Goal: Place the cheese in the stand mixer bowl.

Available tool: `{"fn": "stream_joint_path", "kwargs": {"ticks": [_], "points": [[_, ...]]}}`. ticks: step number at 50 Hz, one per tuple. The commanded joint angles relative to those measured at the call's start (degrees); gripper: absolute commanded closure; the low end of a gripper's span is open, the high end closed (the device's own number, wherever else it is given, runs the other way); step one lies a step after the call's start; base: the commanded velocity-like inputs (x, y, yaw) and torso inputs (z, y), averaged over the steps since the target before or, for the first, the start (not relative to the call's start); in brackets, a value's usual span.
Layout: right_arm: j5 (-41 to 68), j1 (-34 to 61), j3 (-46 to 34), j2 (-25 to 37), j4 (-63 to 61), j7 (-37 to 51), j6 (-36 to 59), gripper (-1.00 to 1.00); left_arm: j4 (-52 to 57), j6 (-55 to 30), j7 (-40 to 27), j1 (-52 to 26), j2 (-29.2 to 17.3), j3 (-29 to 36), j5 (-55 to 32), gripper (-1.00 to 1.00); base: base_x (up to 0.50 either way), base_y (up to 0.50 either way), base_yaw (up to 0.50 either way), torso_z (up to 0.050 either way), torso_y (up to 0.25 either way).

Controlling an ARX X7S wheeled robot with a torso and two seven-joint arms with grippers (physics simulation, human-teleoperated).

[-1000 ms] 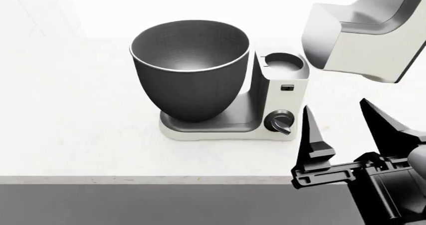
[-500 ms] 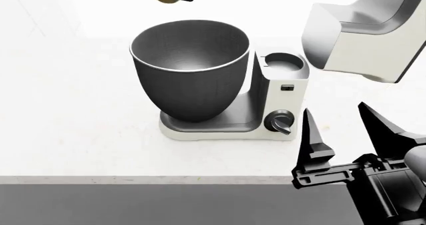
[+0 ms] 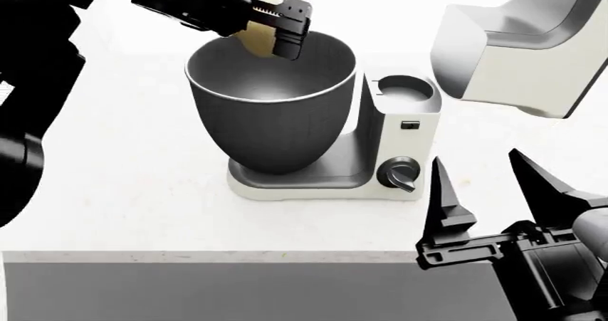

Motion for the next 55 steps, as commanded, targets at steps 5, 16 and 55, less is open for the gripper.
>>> {"fn": "stream_joint_path", "kwargs": {"ticks": [5,16,55], "points": [[0.0,-0.6,0.3,0.4,0.1,-0.4,-0.5,-1.0,-7.4,1.3,7.2,1.9,5.7,4.4,4.5,1.0,0.0,0.0,0.0,0.0,0.002],[0.3,-1.0,0.6,0.3,0.7,-0.6,-0.9,-1.0,-6.6,1.6,7.4,3.1,6.0,8.2,2.0,1.0,0.0,0.0,0.0,0.0,0.0],[0.3,-2.3,1.6,0.8,1.3,-0.9,-1.7,-1.0,-0.1,11.2,-6.9,-7.1,-0.2,8.2,-4.6,-1.0,0.0,0.0,0.0,0.0,0.0]]}}
